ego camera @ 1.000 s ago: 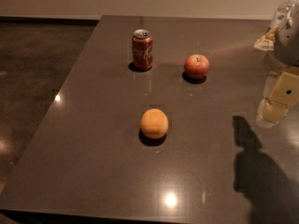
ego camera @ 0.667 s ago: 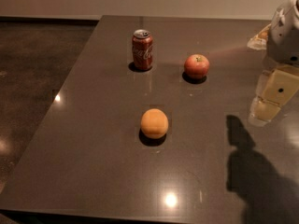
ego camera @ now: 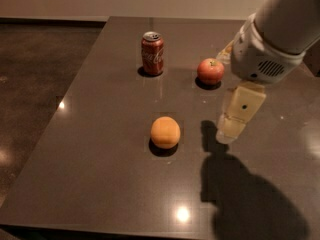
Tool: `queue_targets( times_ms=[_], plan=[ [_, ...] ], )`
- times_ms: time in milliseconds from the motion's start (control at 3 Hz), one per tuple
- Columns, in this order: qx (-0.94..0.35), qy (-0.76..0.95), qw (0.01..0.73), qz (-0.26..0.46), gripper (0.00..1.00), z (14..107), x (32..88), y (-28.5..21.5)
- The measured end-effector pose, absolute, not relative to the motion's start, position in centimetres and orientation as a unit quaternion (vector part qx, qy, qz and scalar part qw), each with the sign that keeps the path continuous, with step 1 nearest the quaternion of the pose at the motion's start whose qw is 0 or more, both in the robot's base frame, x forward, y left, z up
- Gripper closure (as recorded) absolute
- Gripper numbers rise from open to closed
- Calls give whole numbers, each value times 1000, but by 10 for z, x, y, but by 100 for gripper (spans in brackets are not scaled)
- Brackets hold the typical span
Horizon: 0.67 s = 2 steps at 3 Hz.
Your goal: Move orange near apple
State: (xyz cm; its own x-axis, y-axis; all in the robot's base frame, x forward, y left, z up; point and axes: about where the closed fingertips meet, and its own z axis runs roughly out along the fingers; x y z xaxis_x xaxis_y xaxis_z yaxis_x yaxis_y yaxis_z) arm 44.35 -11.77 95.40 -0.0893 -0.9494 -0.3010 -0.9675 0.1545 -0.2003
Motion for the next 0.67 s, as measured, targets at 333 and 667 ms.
queue_targets(
  times_ms=[333, 667],
  plan=[
    [-673, 716, 181, 38, 0, 929, 440, -79],
    [-692, 700, 168, 46, 0, 895, 437, -45]
  ],
)
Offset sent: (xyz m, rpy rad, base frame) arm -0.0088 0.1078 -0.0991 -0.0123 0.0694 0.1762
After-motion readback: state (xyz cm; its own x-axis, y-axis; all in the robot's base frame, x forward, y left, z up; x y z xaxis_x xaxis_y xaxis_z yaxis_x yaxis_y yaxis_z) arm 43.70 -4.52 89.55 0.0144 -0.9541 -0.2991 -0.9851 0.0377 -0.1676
